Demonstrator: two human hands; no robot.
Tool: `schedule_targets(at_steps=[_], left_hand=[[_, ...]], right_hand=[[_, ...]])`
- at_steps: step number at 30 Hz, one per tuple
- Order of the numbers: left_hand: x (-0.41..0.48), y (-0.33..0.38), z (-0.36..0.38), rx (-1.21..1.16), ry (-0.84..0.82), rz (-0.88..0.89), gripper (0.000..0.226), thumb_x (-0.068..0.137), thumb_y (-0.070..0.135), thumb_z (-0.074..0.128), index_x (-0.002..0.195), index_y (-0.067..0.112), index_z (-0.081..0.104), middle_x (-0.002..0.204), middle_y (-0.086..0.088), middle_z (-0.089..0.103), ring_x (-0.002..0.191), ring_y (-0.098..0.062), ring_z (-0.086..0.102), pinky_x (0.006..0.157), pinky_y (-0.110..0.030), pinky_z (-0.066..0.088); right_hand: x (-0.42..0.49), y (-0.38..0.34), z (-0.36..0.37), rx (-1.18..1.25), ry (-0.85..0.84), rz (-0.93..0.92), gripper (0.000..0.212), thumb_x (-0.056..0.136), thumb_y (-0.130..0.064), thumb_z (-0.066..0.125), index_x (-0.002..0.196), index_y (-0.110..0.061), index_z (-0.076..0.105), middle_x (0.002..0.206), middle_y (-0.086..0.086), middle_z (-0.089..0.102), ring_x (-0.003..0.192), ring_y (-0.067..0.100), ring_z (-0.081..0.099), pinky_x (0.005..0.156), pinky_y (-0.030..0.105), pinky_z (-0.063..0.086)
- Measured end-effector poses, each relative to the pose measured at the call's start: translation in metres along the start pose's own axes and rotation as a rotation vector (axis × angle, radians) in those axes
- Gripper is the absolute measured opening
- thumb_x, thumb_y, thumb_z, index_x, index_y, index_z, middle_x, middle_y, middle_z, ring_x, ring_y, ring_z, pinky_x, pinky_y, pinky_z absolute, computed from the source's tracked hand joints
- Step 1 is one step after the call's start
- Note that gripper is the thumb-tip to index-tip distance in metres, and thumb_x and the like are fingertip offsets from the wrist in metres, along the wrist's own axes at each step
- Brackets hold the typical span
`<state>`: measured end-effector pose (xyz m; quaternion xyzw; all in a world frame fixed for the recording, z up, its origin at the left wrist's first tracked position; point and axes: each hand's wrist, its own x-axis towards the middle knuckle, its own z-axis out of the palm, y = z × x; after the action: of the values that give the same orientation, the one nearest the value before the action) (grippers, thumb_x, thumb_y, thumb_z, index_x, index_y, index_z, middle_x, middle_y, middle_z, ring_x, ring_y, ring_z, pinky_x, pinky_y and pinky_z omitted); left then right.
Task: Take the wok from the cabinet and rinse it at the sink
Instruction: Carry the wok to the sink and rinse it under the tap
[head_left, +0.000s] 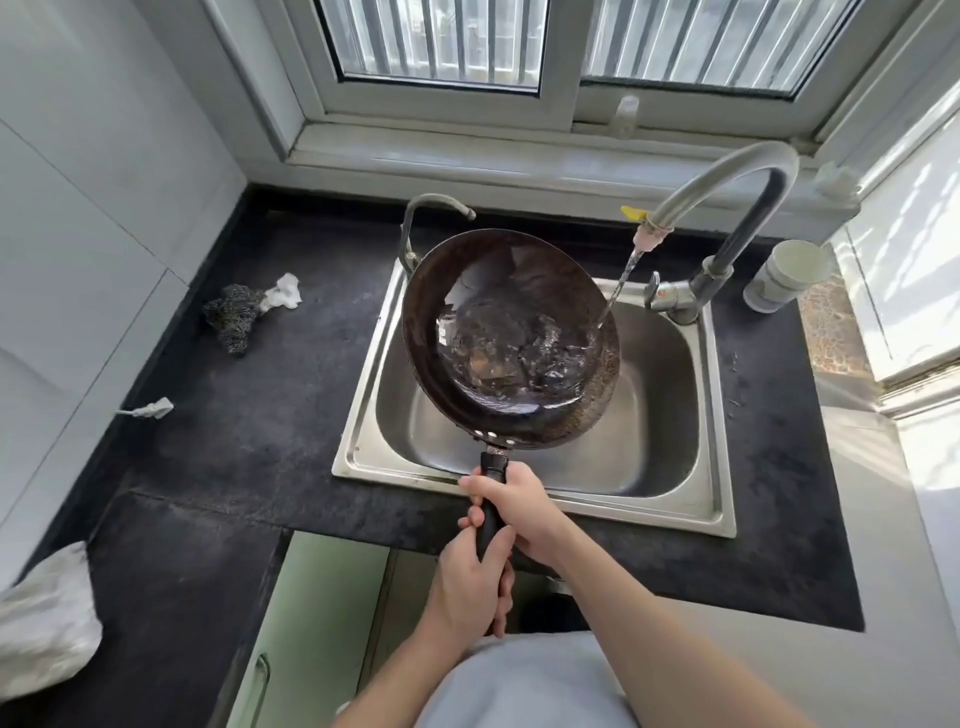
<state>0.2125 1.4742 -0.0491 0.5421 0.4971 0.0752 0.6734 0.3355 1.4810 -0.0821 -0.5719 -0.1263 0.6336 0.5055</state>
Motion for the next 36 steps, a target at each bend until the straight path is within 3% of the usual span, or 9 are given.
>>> schedule_targets(at_steps=[8,15,22,28,33,36], left_hand=[[-0.007,-0.011,-0.007,0.008,-0.028,0.003,0.029,0.099,0.026,0.049,0.079,0.005,0.051,0.053,-0.004,0.048,0.035,-0.018,0.038,0.032,-0.027,0.036],[-0.006,-0.018,-0.009,-0.1,-0.119,-0.06,0.035,0.099,0.03,0.049,0.074,0.006,0.051,0.052,-0.004,0.047,0.035,-0.016,0.038,0.035,-0.026,0.038],[0.001,-0.019,-0.005,-0.127,-0.145,-0.132,0.032,0.099,0.029,0.05,0.076,0.007,0.05,0.052,-0.004,0.047,0.035,-0.016,0.037,0.035,-0.024,0.036],[0.008,-0.02,-0.003,-0.167,-0.151,-0.141,0.029,0.099,0.027,0.05,0.08,0.005,0.05,0.052,-0.006,0.045,0.036,-0.016,0.034,0.034,-0.023,0.033],[0.015,-0.026,-0.003,-0.165,-0.159,-0.153,0.028,0.099,0.027,0.051,0.082,0.004,0.049,0.052,-0.006,0.044,0.036,-0.016,0.034,0.033,-0.022,0.032],[0.018,-0.033,-0.006,-0.154,-0.159,-0.156,0.031,0.099,0.027,0.051,0.079,0.004,0.048,0.05,-0.006,0.044,0.034,-0.017,0.034,0.033,-0.021,0.032]], right_hand=[[-0.007,0.012,0.006,0.018,0.023,0.002,0.023,0.096,-0.002,0.062,0.076,-0.006,0.051,0.06,0.005,0.049,0.048,0.015,0.052,0.065,0.034,0.058],[-0.009,0.021,0.004,-0.084,0.105,0.043,0.032,0.095,-0.015,0.068,0.066,-0.006,0.057,0.053,0.007,0.058,0.05,0.019,0.06,0.073,0.042,0.06],[-0.006,0.026,-0.004,-0.1,0.178,0.137,0.029,0.092,-0.019,0.071,0.075,-0.001,0.057,0.054,0.008,0.062,0.053,0.021,0.065,0.077,0.047,0.06],[-0.007,0.004,-0.008,-0.206,0.188,0.204,0.021,0.091,-0.016,0.074,0.081,-0.004,0.059,0.069,0.01,0.071,0.069,0.025,0.075,0.067,0.039,0.063],[-0.006,-0.013,-0.02,-0.496,0.162,0.341,0.042,0.089,-0.038,0.075,0.103,-0.001,0.064,0.1,0.016,0.077,0.088,0.024,0.077,0.067,0.032,0.064],[-0.012,-0.024,-0.029,-0.579,0.094,0.388,0.042,0.097,-0.041,0.064,0.106,0.0,0.07,0.096,0.009,0.078,0.087,0.022,0.077,0.074,0.032,0.064]])
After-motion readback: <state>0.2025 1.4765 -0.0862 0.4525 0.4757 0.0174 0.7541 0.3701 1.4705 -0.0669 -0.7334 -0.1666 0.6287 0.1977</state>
